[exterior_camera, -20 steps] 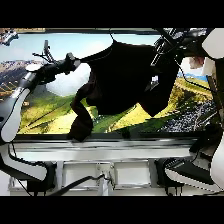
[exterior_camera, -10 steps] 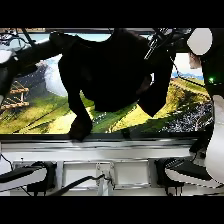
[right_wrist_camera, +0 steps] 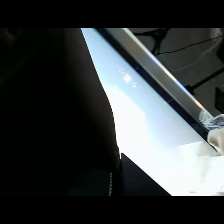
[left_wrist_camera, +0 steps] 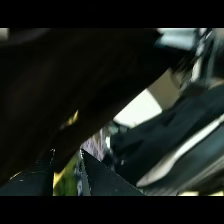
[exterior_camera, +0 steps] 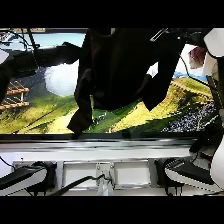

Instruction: Fold the clothes and pants, and hang the long-sleeved shirts on hangers.

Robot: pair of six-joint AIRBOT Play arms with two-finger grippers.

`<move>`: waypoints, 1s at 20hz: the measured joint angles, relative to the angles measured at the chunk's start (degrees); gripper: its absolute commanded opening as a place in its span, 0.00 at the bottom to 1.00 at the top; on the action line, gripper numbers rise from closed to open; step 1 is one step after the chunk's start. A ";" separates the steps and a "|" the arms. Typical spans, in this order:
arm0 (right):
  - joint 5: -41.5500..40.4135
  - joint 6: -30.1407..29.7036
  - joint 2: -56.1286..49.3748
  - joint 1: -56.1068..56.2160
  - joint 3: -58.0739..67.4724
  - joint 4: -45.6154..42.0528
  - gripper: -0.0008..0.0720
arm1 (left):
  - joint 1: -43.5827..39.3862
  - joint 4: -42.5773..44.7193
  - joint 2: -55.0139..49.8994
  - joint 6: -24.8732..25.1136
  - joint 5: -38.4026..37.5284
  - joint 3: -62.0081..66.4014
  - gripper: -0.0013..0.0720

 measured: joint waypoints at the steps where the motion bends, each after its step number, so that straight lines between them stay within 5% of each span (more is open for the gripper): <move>1: -0.22 1.25 0.72 0.02 0.00 -0.74 0.05 | -0.37 2.12 0.04 -1.25 -0.48 0.00 0.34; 2: -0.37 2.32 1.36 0.04 0.00 -1.57 0.05 | -0.70 4.24 0.11 -2.34 -1.05 0.00 0.40; 8: -0.74 11.80 4.15 -1.84 0.00 -8.11 0.05 | -1.40 9.57 0.42 -4.87 -2.67 0.00 0.40; 14: -0.33 34.93 7.04 -10.49 0.00 -15.39 0.05 | -1.49 12.41 0.48 -6.10 -3.80 0.00 0.40; 20: 0.68 50.69 10.97 -19.98 0.00 -21.94 0.05 | -1.49 15.56 0.48 -6.73 -4.57 0.00 0.40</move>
